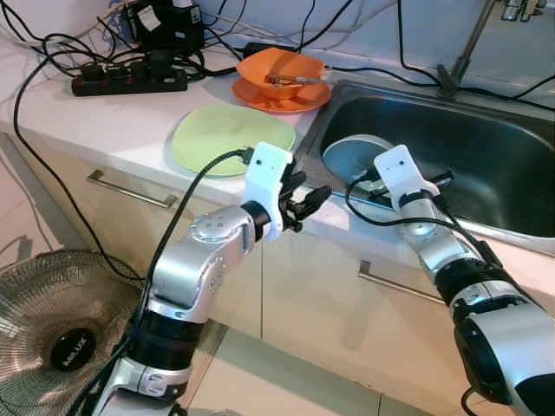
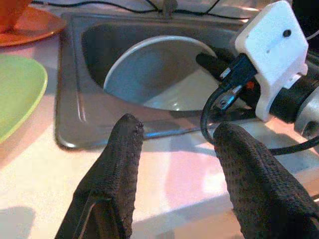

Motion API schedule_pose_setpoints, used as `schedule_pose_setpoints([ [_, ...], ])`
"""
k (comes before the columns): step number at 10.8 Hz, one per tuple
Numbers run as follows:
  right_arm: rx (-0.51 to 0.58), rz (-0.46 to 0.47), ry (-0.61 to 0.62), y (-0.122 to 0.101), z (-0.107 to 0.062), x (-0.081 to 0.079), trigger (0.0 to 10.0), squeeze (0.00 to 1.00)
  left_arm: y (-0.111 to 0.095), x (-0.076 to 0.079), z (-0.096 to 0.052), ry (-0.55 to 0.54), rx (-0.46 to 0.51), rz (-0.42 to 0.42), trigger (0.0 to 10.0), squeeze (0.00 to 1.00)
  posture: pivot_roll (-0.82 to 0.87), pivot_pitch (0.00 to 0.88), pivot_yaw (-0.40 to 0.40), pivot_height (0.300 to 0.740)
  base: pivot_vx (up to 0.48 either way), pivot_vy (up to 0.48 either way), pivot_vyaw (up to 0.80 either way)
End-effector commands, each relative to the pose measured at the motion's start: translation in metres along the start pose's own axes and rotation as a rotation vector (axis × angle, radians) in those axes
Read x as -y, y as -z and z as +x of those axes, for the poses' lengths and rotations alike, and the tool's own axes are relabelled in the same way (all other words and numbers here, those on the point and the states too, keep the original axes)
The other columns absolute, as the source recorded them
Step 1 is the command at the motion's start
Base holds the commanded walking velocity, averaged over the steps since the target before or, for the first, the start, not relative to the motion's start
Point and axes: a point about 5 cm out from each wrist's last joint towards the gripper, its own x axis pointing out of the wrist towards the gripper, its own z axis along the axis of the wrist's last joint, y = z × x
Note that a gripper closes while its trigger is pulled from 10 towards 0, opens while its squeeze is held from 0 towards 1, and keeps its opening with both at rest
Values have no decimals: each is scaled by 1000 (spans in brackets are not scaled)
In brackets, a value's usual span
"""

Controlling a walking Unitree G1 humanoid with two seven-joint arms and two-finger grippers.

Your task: Kitchen organization

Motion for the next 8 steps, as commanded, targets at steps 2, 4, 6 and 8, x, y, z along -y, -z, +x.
schedule_pose_setpoints([
  [2,-13,0,-4,0,1,2,10000,984,2,4,-1,9,-17,16,10000,0,167,76,-22,740,0,0,0],
  [4,-9,6,-10,-1,2,1,10000,0,1,4,-1,7,-19,18,10000,0,167,76,-23,740,0,0,0],
  [6,-5,7,-14,-2,1,0,10000,0,1,4,-1,5,-20,17,10000,0,166,75,-22,740,0,0,0],
  [8,27,59,-22,-7,2,-2,10000,0,0,2,-1,-7,-13,21,10000,0,165,73,-22,740,0,0,0],
])
